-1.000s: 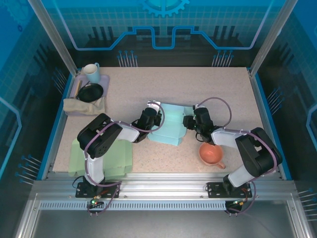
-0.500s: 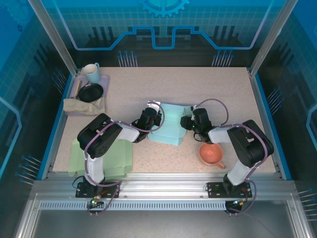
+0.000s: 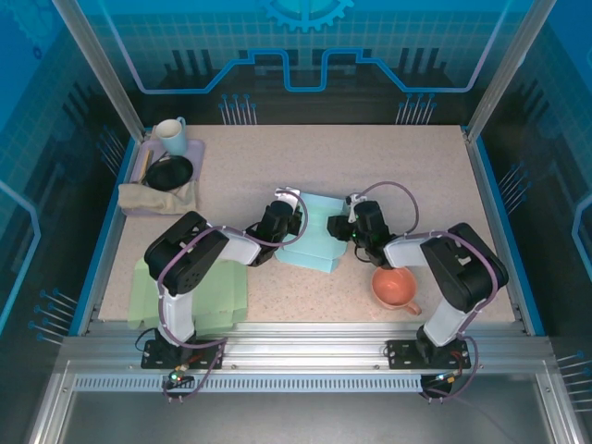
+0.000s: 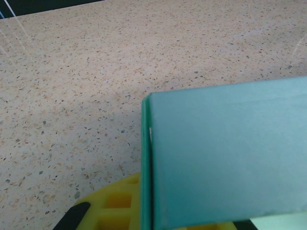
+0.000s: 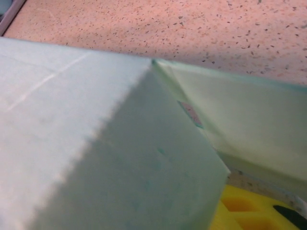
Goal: Fold the paper box
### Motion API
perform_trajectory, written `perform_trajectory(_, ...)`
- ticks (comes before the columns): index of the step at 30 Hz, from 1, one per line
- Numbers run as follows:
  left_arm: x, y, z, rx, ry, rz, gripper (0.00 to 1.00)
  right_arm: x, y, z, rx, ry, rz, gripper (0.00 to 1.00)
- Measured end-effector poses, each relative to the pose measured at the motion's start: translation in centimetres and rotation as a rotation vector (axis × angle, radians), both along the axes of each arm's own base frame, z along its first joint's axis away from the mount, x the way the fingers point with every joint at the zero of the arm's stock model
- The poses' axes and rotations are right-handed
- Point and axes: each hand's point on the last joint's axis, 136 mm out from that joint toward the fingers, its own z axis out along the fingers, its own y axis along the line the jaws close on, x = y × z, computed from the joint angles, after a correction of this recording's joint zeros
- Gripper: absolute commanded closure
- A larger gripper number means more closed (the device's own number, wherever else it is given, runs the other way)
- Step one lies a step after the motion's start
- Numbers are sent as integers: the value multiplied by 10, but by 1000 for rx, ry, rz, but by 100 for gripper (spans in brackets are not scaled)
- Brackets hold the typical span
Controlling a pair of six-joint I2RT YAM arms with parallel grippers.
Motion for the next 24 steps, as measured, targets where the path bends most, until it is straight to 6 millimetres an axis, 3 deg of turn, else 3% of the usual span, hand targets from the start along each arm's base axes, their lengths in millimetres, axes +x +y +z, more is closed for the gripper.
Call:
perform_trajectory(6,0,0,0,1,0,-1,100,8,8,-13,26,22,0,58)
perform_trajectory(15,0,1,0,4,-1,7,100,14,10,-11,43,22,-15,58)
perform_trajectory(24,2,0,0,5,5,8,100,-4,0,11,7,49,-11,56)
